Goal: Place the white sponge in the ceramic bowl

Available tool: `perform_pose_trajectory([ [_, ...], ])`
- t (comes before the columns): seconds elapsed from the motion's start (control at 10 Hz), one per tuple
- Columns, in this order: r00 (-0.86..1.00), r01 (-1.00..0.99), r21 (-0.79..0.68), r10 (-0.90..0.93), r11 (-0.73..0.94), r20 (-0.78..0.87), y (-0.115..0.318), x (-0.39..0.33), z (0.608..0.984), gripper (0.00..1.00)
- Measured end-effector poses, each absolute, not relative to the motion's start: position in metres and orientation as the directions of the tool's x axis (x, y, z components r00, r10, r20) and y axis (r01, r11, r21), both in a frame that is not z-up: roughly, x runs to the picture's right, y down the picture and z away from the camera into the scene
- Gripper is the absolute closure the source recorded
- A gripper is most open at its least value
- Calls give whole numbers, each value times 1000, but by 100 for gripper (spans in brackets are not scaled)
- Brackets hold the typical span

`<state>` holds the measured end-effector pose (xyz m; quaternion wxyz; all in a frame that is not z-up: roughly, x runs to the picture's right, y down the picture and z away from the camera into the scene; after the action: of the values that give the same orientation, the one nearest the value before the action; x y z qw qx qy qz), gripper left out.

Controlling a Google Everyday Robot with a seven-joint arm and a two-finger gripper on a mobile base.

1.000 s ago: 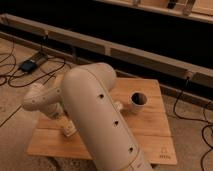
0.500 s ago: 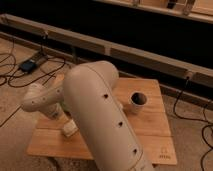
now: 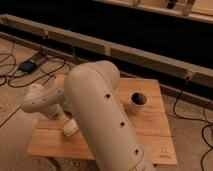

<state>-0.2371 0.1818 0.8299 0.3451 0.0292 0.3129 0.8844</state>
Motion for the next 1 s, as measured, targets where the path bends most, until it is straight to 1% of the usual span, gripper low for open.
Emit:
perform_pose_trajectory([
  [0.1,-760,-592,576,628,-564,-166,181,-237,828,70],
  [0.5,-759,-585,592,631,-554,-159,176,-236,820,29],
  [0.6,-760,-581,599,631,-551,-157,176,-234,819,22],
  [0.7,-764,-575,607,626,-549,-157,177,-230,820,20],
  [1.0,-780,-553,625,607,-552,-153,183,-213,822,20],
])
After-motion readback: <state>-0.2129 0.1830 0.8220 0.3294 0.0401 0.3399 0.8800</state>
